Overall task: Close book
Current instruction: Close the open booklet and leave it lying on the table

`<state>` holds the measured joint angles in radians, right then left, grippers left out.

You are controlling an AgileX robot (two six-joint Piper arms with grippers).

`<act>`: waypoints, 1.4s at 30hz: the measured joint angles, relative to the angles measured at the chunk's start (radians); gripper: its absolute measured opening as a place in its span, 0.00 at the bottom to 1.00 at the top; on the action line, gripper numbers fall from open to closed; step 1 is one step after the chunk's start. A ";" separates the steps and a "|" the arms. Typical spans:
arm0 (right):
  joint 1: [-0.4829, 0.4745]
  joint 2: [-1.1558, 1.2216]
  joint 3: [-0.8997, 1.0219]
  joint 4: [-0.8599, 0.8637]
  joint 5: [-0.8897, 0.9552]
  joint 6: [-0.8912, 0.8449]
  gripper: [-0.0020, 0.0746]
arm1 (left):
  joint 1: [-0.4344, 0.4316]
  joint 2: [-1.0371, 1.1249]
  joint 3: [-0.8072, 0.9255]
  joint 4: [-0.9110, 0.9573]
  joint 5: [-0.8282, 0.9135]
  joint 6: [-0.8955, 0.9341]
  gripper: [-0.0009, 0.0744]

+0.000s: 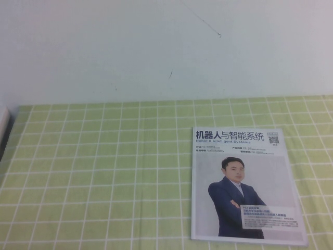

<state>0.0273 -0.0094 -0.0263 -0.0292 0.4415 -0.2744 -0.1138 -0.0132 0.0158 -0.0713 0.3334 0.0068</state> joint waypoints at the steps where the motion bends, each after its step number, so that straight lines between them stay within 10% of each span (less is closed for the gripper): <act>1: -0.010 -0.002 0.028 -0.002 -0.020 0.023 0.02 | 0.000 0.000 0.000 0.000 0.000 0.000 0.01; 42: -0.029 -0.002 0.044 -0.011 -0.089 0.129 0.02 | 0.000 0.000 0.000 0.000 0.000 0.002 0.01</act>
<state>-0.0013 -0.0113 0.0181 -0.0403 0.3522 -0.1451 -0.1138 -0.0132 0.0158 -0.0713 0.3334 0.0085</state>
